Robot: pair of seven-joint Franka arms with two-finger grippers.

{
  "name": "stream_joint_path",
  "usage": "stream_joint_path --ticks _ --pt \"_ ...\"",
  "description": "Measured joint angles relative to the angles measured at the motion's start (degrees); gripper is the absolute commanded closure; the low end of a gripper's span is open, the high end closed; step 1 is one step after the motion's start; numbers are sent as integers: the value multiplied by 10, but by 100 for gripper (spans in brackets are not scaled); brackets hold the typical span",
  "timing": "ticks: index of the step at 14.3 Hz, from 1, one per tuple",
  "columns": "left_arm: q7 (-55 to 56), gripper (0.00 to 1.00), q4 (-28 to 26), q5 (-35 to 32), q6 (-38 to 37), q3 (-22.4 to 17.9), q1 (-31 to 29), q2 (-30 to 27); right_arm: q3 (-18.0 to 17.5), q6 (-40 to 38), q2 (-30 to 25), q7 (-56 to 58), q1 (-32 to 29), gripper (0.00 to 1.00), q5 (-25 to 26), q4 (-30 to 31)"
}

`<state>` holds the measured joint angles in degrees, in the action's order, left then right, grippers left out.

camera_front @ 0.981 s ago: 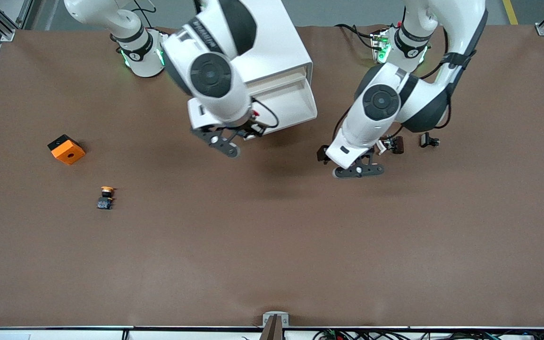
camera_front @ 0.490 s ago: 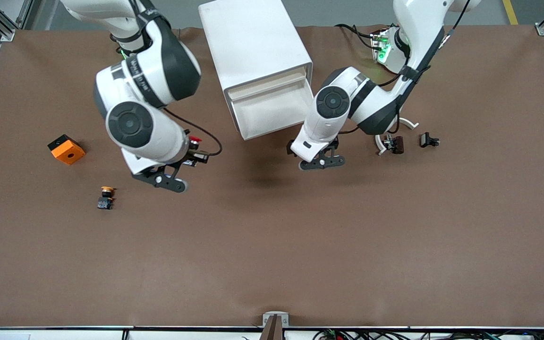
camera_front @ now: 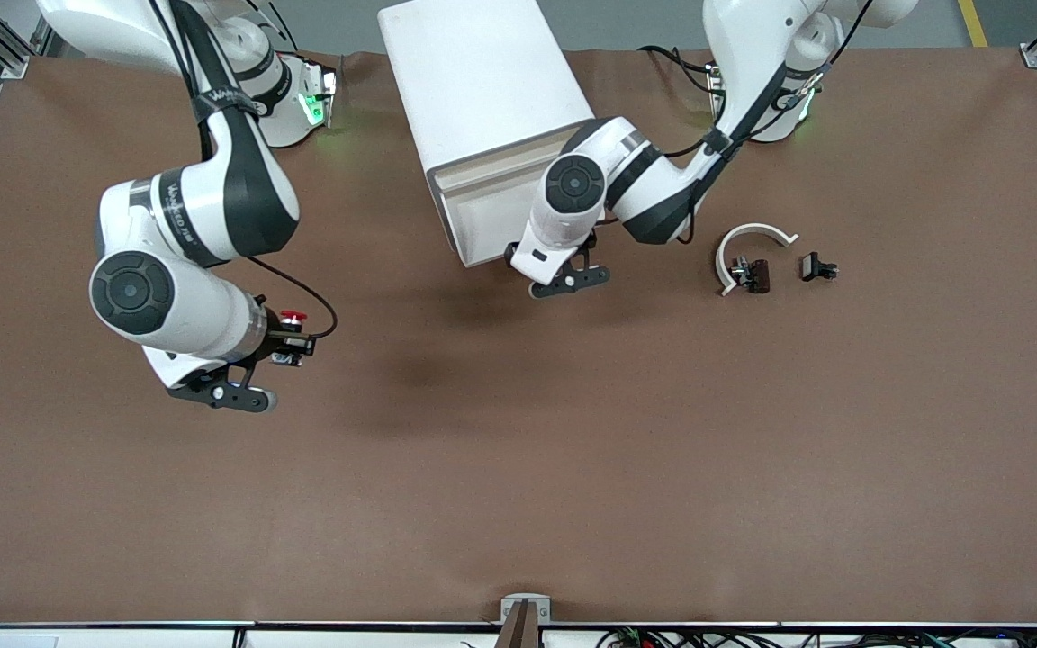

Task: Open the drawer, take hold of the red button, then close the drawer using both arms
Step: 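Push the drawer shut with the left gripper while the right gripper carries the button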

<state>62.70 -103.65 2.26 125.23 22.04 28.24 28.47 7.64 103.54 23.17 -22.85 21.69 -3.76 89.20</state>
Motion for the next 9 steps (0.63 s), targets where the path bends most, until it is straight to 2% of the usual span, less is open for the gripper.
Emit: stream_joint_path --ticks 4,9 --pt "99 0 1 0 -3 1 45 4 0 116 -36 33 -37 100 18 133" --pt "187 0 1 12 -7 1 97 15 1 225 -46 33 -61 100 28 223"
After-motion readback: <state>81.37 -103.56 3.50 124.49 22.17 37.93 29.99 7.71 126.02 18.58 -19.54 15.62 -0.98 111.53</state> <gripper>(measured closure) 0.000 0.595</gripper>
